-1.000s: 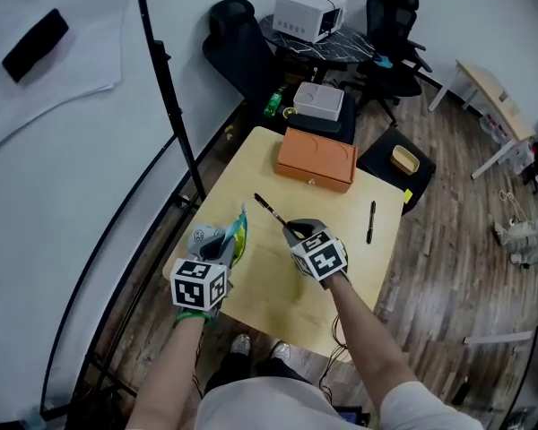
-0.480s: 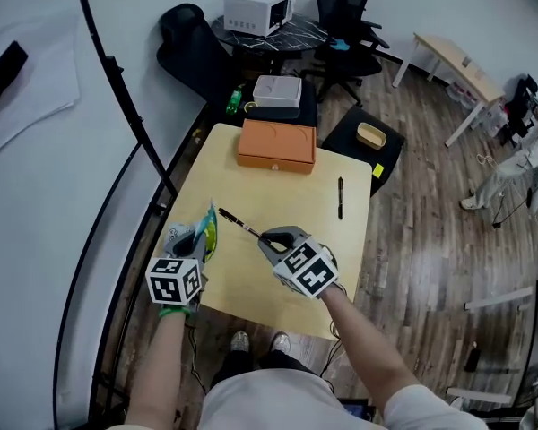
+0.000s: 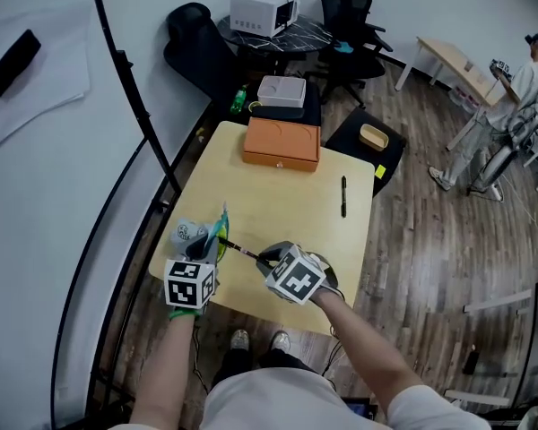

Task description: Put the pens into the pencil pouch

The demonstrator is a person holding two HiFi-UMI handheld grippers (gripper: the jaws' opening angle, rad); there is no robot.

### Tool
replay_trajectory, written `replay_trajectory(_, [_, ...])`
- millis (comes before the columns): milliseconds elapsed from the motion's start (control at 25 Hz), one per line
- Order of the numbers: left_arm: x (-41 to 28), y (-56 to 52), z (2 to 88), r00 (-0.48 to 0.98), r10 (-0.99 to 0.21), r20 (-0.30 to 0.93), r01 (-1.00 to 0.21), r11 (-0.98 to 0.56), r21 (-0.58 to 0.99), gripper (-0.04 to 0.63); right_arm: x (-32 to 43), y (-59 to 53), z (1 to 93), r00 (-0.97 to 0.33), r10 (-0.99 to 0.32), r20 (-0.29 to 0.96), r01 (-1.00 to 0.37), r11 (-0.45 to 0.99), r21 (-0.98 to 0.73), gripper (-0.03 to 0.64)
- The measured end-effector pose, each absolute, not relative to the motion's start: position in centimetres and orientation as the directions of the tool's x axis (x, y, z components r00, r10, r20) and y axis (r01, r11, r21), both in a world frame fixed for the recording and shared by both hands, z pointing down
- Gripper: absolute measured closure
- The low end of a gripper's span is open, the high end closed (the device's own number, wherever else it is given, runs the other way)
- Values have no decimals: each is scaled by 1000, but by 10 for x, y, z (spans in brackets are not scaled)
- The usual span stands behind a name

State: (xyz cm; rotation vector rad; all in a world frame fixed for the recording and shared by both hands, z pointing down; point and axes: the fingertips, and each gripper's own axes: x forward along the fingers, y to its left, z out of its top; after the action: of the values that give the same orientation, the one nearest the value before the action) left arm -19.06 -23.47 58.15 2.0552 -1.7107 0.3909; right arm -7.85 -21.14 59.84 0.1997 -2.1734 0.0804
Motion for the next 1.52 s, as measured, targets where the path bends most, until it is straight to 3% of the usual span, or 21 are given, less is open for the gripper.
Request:
replay_trajectory(200, [-172,-226,588,235,-835,498,-972,-201,122,557,-82,-202,610,-523,-77,849,-156,988,-6,580])
replay_trajectory(440, [-147,-214,590,311,-816,487,-950,-262,168,557,-107,-198,613,-570,-55,820,-165,985,-49,580])
replay_trajectory(840, [-132,-202,577,389,-815,428,-909,-264,324,557,-134,-196,617,-616,-46,787,-168,983,-74,578])
replay_trajectory(1160, [-138,-198,571,405,-816,412,-898,-269,350,557,-143,-192,618,-653,-70,755,-171,984,-57,575])
replay_trajectory(1400, [-143,-204,568,397,-823,406,-898,-258,356,557,-135,-201,596,-698,-128,705,-208,978,-29,484])
replay_trajectory(1520, [-148,-209,565,386,-832,399,-899,-244,363,557,-120,-214,576,-720,-187,669,-258,966,-8,475])
